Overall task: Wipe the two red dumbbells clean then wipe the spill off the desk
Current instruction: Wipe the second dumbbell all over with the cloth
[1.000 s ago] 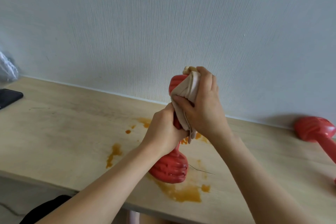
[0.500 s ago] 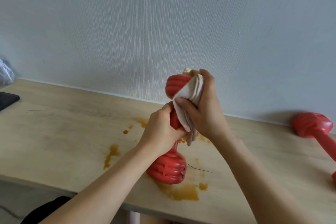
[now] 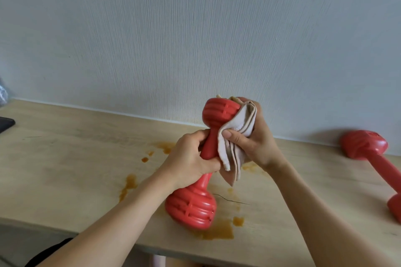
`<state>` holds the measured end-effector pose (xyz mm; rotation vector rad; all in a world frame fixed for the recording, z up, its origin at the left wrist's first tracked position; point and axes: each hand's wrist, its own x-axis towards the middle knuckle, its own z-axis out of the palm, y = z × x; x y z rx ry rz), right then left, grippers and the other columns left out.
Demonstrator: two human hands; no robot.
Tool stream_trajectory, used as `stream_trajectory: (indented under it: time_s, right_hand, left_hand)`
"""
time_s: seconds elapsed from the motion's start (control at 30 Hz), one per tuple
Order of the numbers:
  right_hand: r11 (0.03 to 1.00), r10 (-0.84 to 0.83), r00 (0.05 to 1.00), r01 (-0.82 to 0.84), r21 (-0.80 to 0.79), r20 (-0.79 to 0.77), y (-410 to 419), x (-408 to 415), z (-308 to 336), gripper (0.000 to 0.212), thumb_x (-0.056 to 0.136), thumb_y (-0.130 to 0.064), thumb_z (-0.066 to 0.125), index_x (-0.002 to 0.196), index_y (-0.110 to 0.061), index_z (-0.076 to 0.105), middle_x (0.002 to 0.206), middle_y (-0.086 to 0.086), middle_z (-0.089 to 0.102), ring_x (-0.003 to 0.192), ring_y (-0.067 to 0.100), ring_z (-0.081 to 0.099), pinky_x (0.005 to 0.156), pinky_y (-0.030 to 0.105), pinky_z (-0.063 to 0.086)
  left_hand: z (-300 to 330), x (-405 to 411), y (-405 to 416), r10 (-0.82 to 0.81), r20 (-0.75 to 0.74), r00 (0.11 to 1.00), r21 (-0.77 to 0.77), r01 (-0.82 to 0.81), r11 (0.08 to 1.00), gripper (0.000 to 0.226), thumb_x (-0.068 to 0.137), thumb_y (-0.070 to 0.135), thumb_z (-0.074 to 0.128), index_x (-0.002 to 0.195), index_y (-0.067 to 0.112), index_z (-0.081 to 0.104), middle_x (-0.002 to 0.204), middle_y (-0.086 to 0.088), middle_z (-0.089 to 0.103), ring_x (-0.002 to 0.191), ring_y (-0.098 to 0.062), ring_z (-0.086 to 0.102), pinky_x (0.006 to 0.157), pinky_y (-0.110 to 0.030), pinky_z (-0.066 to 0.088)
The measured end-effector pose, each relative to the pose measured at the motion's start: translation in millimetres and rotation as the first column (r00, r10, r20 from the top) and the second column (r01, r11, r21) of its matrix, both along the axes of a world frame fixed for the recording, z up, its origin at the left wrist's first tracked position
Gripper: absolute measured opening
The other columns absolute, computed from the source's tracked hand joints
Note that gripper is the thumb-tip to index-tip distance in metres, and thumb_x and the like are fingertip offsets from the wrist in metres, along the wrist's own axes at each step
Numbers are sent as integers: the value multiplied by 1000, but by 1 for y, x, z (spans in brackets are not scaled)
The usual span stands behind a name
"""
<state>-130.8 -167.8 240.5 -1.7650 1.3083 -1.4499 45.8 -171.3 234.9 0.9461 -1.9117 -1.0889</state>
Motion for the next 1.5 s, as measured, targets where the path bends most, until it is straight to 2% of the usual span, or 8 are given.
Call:
stream_trajectory:
  time_s: [0.43, 0.57, 0.77, 0.93, 1.07, 1.2, 1.3, 1.5]
  right_hand:
    - [940, -328, 943, 319, -123, -58, 5, 43, 21, 77, 56, -39, 86, 113, -28, 36, 106, -5, 58, 97, 9, 60, 84, 30, 51]
    - [971, -190, 981, 192, -141, 27, 9, 27, 14, 75, 62, -32, 84, 119, -19, 38, 107, -17, 55, 100, -2, 58, 84, 16, 46]
    - [1000, 27, 991, -25, -15, 134, 8, 1, 5, 88, 49, -36, 87, 121, -18, 41, 115, -4, 55, 108, 5, 58, 89, 19, 45]
    - [997, -62, 993, 66, -35, 102, 6, 2, 10, 76, 46, -22, 89, 112, -13, 52, 105, -3, 63, 99, 13, 63, 83, 25, 50]
    - [986, -162, 986, 164, -42, 40, 9, 7, 19, 63, 50, -18, 85, 105, -14, 55, 91, -10, 64, 88, 4, 63, 76, 21, 51]
    - [959, -284, 957, 284, -16, -57, 12, 15, 25, 60, 54, -23, 89, 102, -22, 54, 85, -14, 63, 80, -2, 61, 72, 20, 52]
    - [928, -372, 919, 369, -50, -131, 16, 28, 31, 55, 56, -28, 86, 98, -27, 50, 81, -16, 60, 74, -9, 58, 60, 7, 44]
    - [860, -504, 831, 458, -224, -236, 16, 53, 30, 62, 58, -40, 79, 107, -26, 44, 95, -5, 61, 86, 18, 61, 76, 42, 51]
  left_hand:
    - [3, -7, 5, 114, 31, 993, -142, -108, 984, 38, 63, 9, 78, 78, 32, 52, 74, 14, 64, 73, 6, 59, 59, -7, 41]
    - [2, -9, 6, 96, 12, 995, -141, -93, 986, 42, 63, 9, 79, 77, 37, 52, 72, 14, 63, 67, 5, 59, 59, -8, 42]
    - [2, 0, 1, -100, -51, 994, 62, 103, 993, 34, 63, 7, 71, 96, 13, 66, 82, -15, 70, 72, -27, 68, 66, -41, 57]
    - [3, 1, -4, -140, -57, 989, 118, 146, 982, 37, 68, -8, 72, 100, 10, 65, 86, -16, 71, 72, -15, 67, 61, -24, 53]
    - [12, -3, 1, -88, 139, 986, 59, 81, 995, 34, 75, 20, 73, 105, 23, 57, 93, -1, 69, 86, -16, 65, 82, -38, 53]
    - [12, -2, 26, 193, 543, 817, -262, -53, 964, 30, 87, 31, 53, 112, 24, 36, 88, 10, 52, 75, -17, 53, 65, -33, 43]
    - [4, -5, 38, 326, 500, 802, -360, -149, 921, 23, 91, 28, 48, 106, 22, 32, 86, 7, 52, 65, -16, 50, 56, -31, 38]
    - [4, 8, 22, 297, 359, 885, -218, -230, 948, 25, 76, 28, 67, 86, 26, 44, 74, 8, 58, 69, -19, 55, 54, -30, 38]
